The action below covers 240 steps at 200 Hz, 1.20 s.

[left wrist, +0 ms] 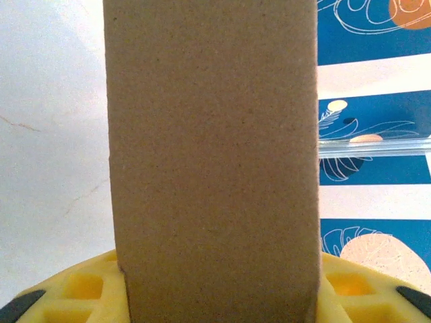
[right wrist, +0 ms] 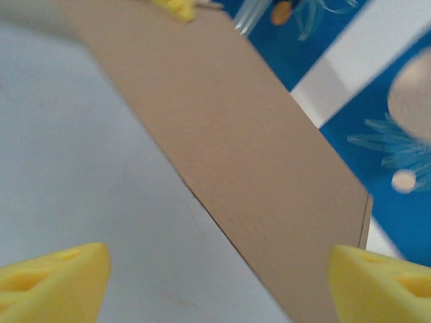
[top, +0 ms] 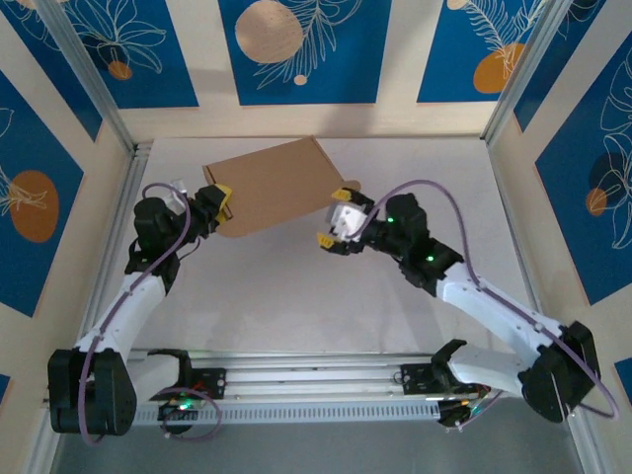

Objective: Fold the paper box

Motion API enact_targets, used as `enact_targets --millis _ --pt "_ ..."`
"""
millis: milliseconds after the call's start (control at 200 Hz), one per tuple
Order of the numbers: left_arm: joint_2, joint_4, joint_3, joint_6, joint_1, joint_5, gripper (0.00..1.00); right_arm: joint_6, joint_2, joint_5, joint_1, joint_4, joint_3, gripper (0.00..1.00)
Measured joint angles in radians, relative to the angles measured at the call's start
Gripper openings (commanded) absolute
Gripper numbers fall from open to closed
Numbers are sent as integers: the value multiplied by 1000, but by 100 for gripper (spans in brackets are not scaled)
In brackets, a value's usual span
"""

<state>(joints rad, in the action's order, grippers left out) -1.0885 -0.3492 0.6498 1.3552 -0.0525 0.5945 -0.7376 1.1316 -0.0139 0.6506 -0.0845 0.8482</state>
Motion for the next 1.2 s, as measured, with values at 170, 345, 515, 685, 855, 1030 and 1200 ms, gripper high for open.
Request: enact_targets --millis 170,345,515,685,855,1030,1200 --pt "9 49 0 -4 -4 6 26 -298 138 114 69 -14 48 87" --pt "19 63 0 -3 -11 6 26 -487 289 249 147 -142 55 87" --pt "19 89 0 6 -11 -13 26 -570 365 342 180 -230 75 82" --pt "15 89 0 28 -27 -14 26 -634 432 417 212 -346 97 70" --pt "-5 78 0 54 -29 -16 28 -661 443 436 213 -371 99 53" --pt "-11 81 0 58 -33 -9 53 -623 417 431 213 -258 130 45" --pt "-31 135 37 3 -45 53 76 -541 351 387 206 21 213 45"
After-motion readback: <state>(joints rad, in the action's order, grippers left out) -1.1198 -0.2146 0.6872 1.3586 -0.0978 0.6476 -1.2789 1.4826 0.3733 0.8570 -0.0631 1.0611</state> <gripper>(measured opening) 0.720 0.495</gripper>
